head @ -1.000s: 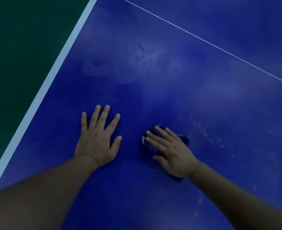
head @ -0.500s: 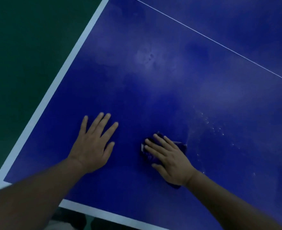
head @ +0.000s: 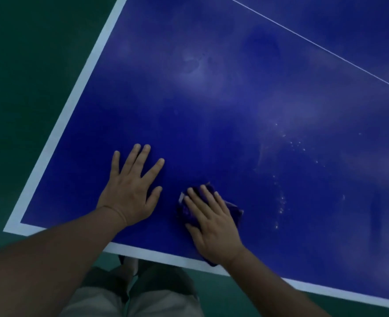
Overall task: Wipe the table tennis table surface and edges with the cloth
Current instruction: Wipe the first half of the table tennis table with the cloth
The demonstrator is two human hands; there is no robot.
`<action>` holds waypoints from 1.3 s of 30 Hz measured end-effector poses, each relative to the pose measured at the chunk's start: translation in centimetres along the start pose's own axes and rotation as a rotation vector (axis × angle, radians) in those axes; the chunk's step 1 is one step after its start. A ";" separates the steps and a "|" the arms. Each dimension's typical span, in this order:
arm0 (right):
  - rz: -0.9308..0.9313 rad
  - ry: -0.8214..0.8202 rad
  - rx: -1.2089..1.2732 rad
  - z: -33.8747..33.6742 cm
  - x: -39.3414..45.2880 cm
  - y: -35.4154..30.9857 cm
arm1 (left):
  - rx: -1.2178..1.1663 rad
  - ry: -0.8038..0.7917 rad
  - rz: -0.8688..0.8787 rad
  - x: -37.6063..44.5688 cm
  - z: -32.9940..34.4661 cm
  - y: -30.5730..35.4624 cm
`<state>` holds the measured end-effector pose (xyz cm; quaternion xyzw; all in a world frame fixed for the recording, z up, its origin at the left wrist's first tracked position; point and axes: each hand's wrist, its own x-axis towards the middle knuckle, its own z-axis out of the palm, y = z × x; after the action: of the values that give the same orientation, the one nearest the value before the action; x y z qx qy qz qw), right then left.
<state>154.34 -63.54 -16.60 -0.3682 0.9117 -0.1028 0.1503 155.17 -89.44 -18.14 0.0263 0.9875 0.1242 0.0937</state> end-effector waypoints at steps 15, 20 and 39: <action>0.360 0.102 0.001 3.4 -2.6 -7.7 | -0.002 -0.023 0.236 -0.6 0.0 -0.3; 0.641 0.138 0.033 0.9 -2.7 -2.6 | 0.130 -0.098 0.182 -0.8 0.6 0.1; 0.358 0.000 -0.126 1.1 -9.6 2.8 | -0.073 -0.013 -0.230 -1.1 2.2 8.9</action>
<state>159.52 -54.90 -16.58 -0.2086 0.9673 -0.0173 0.1429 156.88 -80.35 -17.78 -0.0898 0.9782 0.1485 0.1145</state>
